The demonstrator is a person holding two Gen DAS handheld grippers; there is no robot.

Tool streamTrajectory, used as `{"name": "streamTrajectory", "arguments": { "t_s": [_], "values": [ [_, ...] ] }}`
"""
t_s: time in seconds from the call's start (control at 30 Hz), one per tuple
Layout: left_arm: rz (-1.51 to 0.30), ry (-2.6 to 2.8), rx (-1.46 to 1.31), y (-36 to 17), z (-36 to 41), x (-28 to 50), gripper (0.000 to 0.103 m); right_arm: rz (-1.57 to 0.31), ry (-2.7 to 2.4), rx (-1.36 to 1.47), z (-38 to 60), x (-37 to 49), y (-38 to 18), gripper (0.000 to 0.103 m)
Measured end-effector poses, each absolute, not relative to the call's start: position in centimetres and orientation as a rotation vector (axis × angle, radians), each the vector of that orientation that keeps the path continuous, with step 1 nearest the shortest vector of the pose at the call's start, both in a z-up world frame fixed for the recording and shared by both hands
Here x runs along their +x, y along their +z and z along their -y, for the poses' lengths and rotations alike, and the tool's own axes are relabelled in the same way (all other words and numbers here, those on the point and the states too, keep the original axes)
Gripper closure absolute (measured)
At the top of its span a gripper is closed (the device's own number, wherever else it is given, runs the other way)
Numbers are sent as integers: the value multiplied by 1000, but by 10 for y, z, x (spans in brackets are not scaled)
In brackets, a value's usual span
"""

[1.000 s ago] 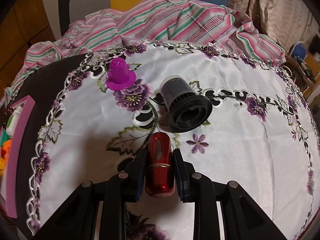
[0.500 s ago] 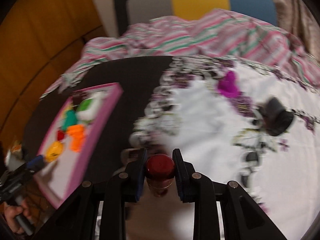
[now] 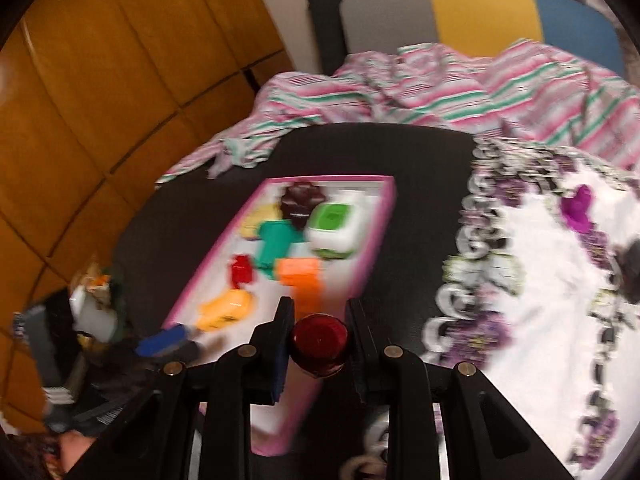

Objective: Organize rigid objects
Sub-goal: 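Lower the red cylinder into the tray and open the right tool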

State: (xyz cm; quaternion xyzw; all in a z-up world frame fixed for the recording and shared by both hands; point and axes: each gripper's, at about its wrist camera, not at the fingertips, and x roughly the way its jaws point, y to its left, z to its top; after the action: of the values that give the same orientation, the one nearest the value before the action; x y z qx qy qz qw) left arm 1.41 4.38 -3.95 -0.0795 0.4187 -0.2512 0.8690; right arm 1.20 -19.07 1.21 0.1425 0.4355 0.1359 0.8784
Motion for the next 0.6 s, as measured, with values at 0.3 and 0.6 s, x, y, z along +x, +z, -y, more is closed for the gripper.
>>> {"name": "streamTrajectory", "arguments": {
  "t_s": [0.3, 0.6],
  "values": [
    [-868, -482, -192, -39, -62, 15, 56, -1065, 379, 267, 130, 46, -24, 77],
    [-870, -470, -199, -41, -69, 13, 56, -1025, 309, 286, 132, 69, -30, 66]
  ]
}}
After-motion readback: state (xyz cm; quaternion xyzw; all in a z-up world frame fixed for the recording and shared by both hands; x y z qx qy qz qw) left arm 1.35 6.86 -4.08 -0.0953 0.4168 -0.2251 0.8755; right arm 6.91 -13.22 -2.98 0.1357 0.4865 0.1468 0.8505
